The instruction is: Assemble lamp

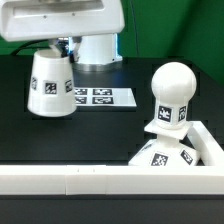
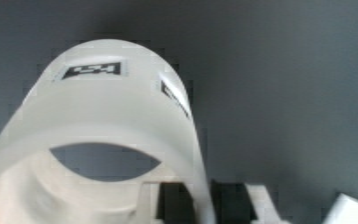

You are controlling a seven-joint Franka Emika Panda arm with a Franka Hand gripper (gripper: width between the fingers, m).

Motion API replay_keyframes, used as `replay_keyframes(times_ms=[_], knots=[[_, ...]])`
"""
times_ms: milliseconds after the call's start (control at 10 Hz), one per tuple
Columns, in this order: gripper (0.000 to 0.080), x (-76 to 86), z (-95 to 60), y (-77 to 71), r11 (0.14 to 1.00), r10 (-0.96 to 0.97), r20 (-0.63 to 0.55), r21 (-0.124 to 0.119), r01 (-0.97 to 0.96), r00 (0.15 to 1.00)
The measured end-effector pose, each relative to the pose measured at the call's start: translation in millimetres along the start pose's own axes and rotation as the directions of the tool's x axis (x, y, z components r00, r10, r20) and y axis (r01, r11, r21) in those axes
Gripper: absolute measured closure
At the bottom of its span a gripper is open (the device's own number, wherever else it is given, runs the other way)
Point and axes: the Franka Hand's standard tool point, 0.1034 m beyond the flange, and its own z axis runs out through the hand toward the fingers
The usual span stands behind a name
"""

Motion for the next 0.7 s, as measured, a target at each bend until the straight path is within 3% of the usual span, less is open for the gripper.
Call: replay_keyframes(times_ms=[200,300,700], knots=[[0.0754,26.2,-30.2,-42.1,0.996,0.089,-0.014,0.015,-0.089,0.996],[0.0754,33.2,-37.2,-48.3,0.996,0.085,-0.019,0.026,-0.085,0.996],[0.0754,32.1,-33.5,-46.2,0.996,0.086,-0.016,0.024,-0.086,0.996]])
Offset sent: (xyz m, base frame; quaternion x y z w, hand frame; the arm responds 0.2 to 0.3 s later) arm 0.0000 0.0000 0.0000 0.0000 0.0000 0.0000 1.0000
